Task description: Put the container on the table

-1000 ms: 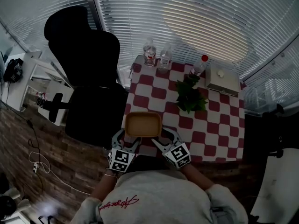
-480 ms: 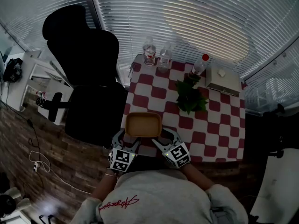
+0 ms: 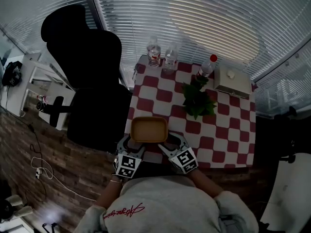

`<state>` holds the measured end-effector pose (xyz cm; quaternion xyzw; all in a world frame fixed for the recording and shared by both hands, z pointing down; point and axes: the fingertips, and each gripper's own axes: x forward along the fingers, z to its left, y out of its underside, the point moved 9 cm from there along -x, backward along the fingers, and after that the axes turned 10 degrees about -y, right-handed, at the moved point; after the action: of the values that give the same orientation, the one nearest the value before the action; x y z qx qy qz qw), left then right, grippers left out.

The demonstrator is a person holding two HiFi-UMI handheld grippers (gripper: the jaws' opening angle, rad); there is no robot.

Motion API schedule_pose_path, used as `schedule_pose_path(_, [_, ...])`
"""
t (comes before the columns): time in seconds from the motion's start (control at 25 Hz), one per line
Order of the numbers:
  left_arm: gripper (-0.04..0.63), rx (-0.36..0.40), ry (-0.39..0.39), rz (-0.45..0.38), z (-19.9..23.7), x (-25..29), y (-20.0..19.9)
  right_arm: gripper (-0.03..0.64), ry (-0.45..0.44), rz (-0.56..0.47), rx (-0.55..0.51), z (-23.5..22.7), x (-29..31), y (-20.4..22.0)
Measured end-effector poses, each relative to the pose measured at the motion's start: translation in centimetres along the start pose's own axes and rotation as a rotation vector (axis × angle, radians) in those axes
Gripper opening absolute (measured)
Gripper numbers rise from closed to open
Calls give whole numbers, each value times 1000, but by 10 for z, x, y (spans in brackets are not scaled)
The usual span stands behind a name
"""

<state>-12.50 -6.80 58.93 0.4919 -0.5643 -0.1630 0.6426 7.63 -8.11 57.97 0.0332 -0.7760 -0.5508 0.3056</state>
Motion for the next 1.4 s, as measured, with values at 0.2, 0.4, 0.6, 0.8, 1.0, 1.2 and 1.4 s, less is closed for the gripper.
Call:
schedule_pose_path(0.2, [307,2,3,6,-1,4,2,242,-2,13,1,-2,1,3])
schedule_pose_path(0.4, [307,1,5,12,-2,6,4,241,-2,24,-3,-3,2,5])
schedule_pose_path(0.6, [308,3,9,20,-2,8,6,241,-1,33,1,-3,3,6])
schedule_pose_path(0.8, [307,3,12,27,-1,7,8,241,0,48,-4,-2,4,8])
schedule_pose_path(1.0, [308,9,10,37,-1,8,9,241,1,63,-4,-1,6,7])
schedule_pose_path(1.2, [307,17,5,45,-1,10,11,241,2,88,-5,-2,8,8])
schedule_pose_path(1.4, [307,27,-6,57,-1,11,11,241,4,107,-9,-2,10,7])
